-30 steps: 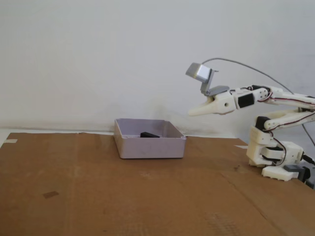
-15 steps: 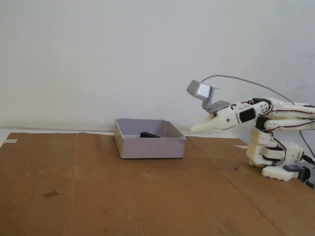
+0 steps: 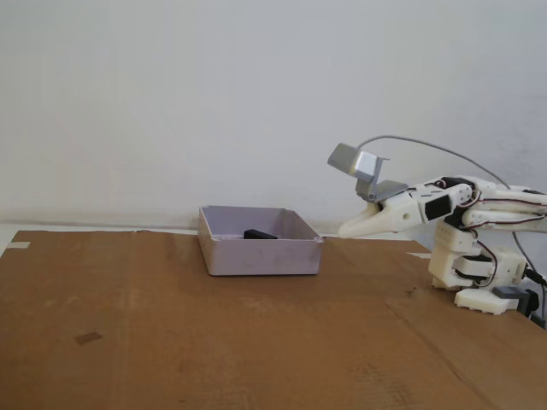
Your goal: Grasp a block and put it in the box.
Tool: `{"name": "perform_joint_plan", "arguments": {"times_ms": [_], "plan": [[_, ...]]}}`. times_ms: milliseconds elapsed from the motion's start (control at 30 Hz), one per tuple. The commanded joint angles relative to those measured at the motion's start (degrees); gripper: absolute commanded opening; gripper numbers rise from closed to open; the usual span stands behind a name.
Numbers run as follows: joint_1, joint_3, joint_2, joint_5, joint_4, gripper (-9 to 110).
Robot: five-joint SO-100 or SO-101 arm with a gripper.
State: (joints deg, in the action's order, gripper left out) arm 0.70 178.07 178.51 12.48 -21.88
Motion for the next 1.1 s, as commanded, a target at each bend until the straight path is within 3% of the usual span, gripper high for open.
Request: {"name": "perform_joint_plan", "arguments": {"times_ms": [0,700,1067], "plan": [[0.35,2.90,3.34,0.26,1.76,0],[-0.09,2.81,6.24,-0.35,1.14,0],[-2.99,2.29,16.88,0.18,-19.69,0]]}}
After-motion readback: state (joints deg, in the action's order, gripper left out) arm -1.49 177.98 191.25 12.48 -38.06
